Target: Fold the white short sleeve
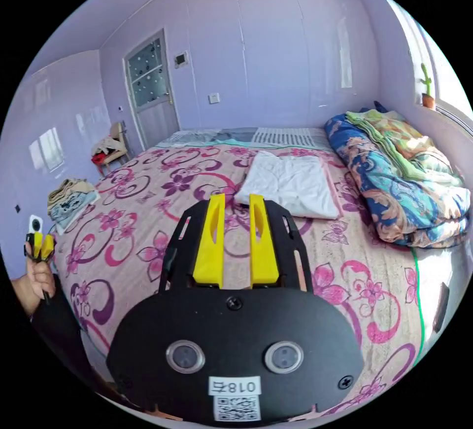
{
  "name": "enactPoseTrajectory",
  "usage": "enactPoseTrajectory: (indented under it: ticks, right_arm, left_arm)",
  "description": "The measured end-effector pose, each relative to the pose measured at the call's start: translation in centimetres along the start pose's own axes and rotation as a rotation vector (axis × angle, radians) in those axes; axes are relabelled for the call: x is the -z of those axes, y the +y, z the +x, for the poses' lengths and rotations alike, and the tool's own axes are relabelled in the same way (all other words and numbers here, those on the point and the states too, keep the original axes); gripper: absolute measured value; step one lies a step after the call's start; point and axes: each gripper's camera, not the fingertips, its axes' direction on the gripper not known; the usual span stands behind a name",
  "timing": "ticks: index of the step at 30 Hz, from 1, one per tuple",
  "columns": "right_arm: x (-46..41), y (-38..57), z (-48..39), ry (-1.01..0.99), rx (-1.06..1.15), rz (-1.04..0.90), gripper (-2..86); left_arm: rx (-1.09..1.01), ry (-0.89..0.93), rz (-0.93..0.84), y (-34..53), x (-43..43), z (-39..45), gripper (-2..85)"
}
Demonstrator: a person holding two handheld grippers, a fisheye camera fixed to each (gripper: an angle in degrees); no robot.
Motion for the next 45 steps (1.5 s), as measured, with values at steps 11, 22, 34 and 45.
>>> enactPoseTrajectory:
  ticks: [11, 22, 34, 45]
  right_arm:
    - [-8.8, -3.3, 19.4, 0.187, -0.197, -0.141, 11.1]
    - [-14.2, -5.7, 22.8, 0.296, -0.118, -0.311, 1.2]
    - [-1.8, -2.8, 18.3, 0.192, -0.041, -0.147, -0.2]
    - [17.1, 16.2, 7.3, -0.206, -0.074, -0.486, 4.7]
  left_arm:
    - [-0.252, -0.436, -0.256, -16.0, -24.9, -5.2, 9.0]
    - [-0.485, -1.125, -0.617, -22.9, -51.6, -11.0, 0.3]
    - [-0.66, -0.959, -0.346, -18.1, -45.2, 1.6, -1.0]
    - [-0.568, -0.598, -0.587, 3.4, -24.1, 14.5, 2.0]
